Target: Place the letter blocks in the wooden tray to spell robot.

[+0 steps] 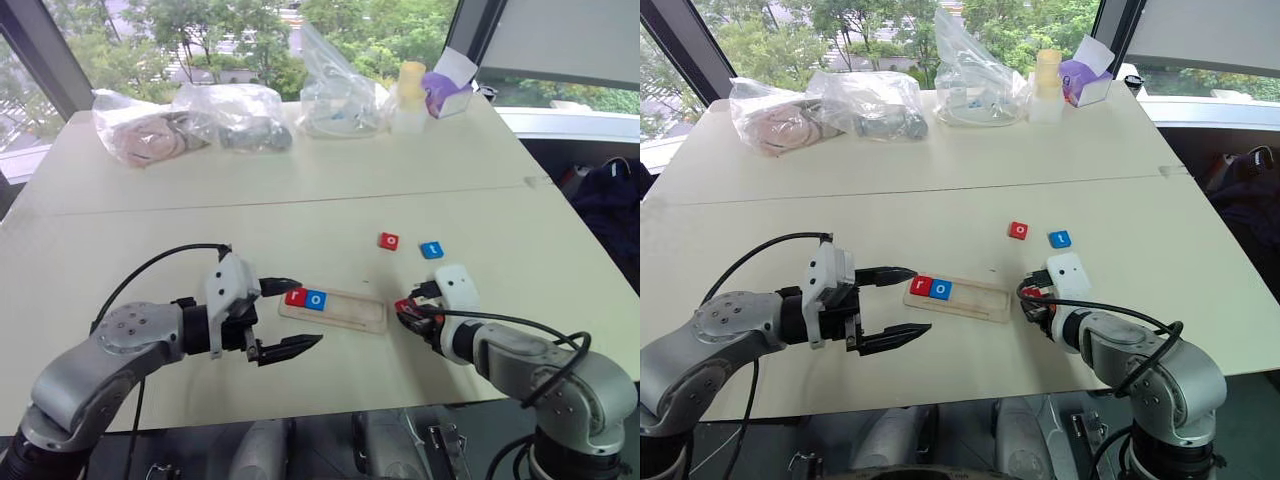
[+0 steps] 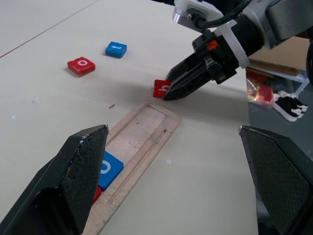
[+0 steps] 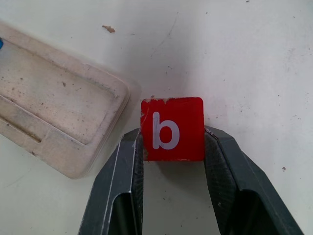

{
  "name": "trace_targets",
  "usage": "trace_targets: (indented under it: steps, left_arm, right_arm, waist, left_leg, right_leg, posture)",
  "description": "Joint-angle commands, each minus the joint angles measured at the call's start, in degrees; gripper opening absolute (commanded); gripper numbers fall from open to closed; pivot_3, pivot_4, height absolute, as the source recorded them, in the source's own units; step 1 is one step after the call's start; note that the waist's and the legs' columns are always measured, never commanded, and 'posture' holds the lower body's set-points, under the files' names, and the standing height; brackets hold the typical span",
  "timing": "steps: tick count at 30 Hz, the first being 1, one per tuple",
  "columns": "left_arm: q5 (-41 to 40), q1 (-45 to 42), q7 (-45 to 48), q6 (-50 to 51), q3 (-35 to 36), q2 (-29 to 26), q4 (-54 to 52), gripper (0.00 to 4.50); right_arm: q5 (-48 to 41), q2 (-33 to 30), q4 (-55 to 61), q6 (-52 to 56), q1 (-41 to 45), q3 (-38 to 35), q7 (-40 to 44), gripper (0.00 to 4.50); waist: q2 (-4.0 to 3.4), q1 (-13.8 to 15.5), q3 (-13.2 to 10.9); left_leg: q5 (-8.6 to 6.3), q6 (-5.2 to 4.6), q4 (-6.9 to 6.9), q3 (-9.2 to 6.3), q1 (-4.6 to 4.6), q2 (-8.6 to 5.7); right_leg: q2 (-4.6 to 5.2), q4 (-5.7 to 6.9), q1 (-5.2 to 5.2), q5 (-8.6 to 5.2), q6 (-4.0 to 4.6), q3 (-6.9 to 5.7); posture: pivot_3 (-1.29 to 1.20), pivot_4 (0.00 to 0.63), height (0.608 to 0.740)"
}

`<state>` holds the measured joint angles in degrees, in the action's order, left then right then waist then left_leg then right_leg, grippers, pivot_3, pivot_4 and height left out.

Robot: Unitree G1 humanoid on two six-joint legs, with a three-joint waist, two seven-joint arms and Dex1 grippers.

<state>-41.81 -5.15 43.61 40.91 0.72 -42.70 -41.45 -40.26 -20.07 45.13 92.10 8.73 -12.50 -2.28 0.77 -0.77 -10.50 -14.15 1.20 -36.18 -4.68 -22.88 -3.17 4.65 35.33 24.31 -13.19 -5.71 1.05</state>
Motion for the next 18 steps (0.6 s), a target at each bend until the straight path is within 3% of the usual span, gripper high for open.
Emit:
trace_targets:
  steps: [1, 5, 9, 13, 18]
  left_arm:
    - [0.06, -0.9, -0.25, -0.94, -0.41, 0.47, -0.96, 4.5]
    - [0.09, -1.1, -0.62, -0.85, -0.34, 0.75, -0.76, 4.5]
    - [-0.19, -1.56, -1.36, -0.45, -0.35, 1.21, -0.76, 4.5]
    - [-0.87, -2.2, -2.39, 0.36, -0.34, 1.67, -1.0, 4.5]
    - [-3.16, -3.57, -3.87, 2.45, 0.68, 1.47, -1.93, 4.5]
  right_arm:
    - [-5.37, -2.28, 0.69, 0.4, 0.45, -1.71, -1.85, 2.55]
    - [-10.35, -12.16, -0.84, 0.4, 4.49, 0.06, 4.41, 4.48]
    - [-10.05, -26.69, -2.79, -7.84, 8.42, 4.19, 20.03, 4.48]
    - [5.29, -40.17, -9.32, -40.01, 2.7, 12.88, 42.76, 4.48]
    - [16.19, -42.16, -25.1, -64.52, 1.26, 19.69, 59.79, 4.48]
  waist:
    - [0.0, 0.03, 0.0]
    - [-0.04, 0.05, -0.08]
    - [0.01, 0.05, -0.14]
    - [0.04, 0.18, -0.17]
    - [0.07, 0.04, -0.22]
  left_leg:
    - [0.0, 0.0, 0.0, -0.01, -0.01, 0.0]
    - [0.0, 0.0, -0.04, 0.0, -0.06, -0.01]
    - [0.0, -0.01, -0.1, 0.0, -0.1, -0.01]
    - [-0.01, -0.03, -0.05, 0.03, -0.21, -0.01]
    - [-0.02, -0.05, -0.15, 0.04, -0.28, -0.03]
  right_leg:
    - [0.0, 0.0, 0.0, 0.0, 0.0, 0.0]
    - [0.02, -0.03, 0.0, 0.0, 0.0, -0.01]
    - [0.0, -0.06, 0.0, 0.01, -0.03, -0.07]
    - [-0.03, -0.15, -0.01, -0.06, -0.12, -0.23]
    - [0.05, -0.22, 0.0, 0.07, -0.32, -0.18]
  posture:
    - [0.0, 0.15, 0.74]
    - [0.0, 0.15, 0.74]
    - [0.0, 0.15, 0.74]
    - [0.0, 0.15, 0.74]
    - [0.0, 0.15, 0.74]
